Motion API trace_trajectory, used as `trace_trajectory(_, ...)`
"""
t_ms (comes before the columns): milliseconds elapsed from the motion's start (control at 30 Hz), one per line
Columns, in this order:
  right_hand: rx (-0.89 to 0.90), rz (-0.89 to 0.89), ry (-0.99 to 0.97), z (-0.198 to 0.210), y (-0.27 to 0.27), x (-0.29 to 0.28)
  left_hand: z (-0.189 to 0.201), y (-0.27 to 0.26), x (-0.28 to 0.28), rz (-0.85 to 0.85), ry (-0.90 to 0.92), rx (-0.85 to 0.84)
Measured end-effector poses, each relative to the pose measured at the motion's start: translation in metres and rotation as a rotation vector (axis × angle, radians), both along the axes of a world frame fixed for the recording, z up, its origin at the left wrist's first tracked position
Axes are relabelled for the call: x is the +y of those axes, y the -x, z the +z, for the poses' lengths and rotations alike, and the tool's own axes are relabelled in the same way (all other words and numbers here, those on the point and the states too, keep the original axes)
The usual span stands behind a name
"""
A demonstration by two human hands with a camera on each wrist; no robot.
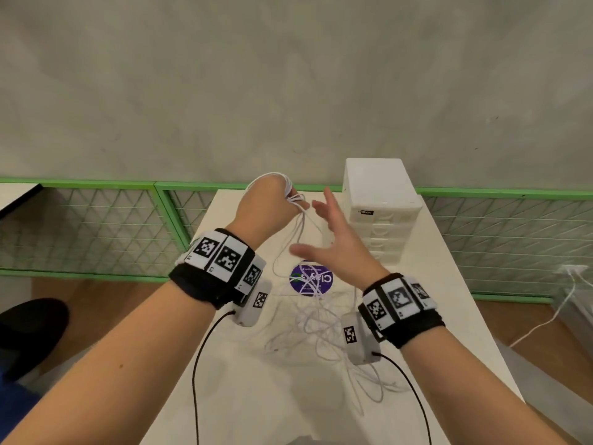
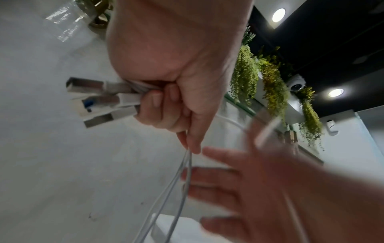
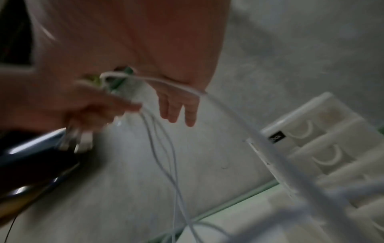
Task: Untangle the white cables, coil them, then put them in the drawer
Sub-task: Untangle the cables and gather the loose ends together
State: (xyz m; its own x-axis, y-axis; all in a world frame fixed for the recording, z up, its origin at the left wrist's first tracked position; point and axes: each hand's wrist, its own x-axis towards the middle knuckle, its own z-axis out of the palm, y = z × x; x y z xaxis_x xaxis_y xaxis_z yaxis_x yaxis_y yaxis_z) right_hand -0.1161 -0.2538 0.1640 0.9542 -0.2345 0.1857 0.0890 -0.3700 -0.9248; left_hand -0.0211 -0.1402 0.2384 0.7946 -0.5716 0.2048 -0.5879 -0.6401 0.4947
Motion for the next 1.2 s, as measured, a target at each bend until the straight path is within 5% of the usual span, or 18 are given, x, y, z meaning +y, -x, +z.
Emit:
trace_trajectory(67,0.022,-0.046,0.105,-0.01,-0.012,0.005,0.008,0.007,-0.005,-0.066,-0.005,-0.006)
trace_trajectory(200,-0.089,-0.252,-0.06,-0.008,-0.025,-0.014,0.014,0.009,0.0,-0.143,-0.081,-0.021)
trace_trajectory(400,-0.24,-0.318,-0.005,0.011,-0.04,-0.04,-0.007,0.02,0.017,-0.328,-0.317,0.316)
trace_trajectory(600,-0.021,-0.073,-0.12,-0.016,-0.052,-0.021,0.007,0.042,0.013,-0.603,0.273,0.929)
trace_trajectory(700,0.162,-0.014,0.071,-0.047,-0.05,-0.01,0.021,0.036,0.007,-0.697,0.633,1.162)
trace_trajectory(800,0.231,0.059,0.115,-0.068,-0.036,0.007,0.035,0.028,0.001,-0.703,0.976,1.183)
trace_trajectory(933,0.327,0.207,0.249,-0.07,-0.015,0.021,0.042,0.008,-0.01,-0.475,1.354,0.93)
trace_trajectory(1000,0.257,0.215,0.319,-0.065,-0.009,0.021,0.031,-0.011,-0.008,-0.326,1.257,0.587)
trace_trajectory(1100,0.14,0.128,0.316,-0.057,-0.007,0.013,0.001,-0.04,0.009,-0.138,0.569,-0.014)
trace_trajectory(1200,-0.004,0.013,0.162,-0.041,-0.005,0.001,-0.03,-0.054,0.027,-0.084,-0.034,-0.042)
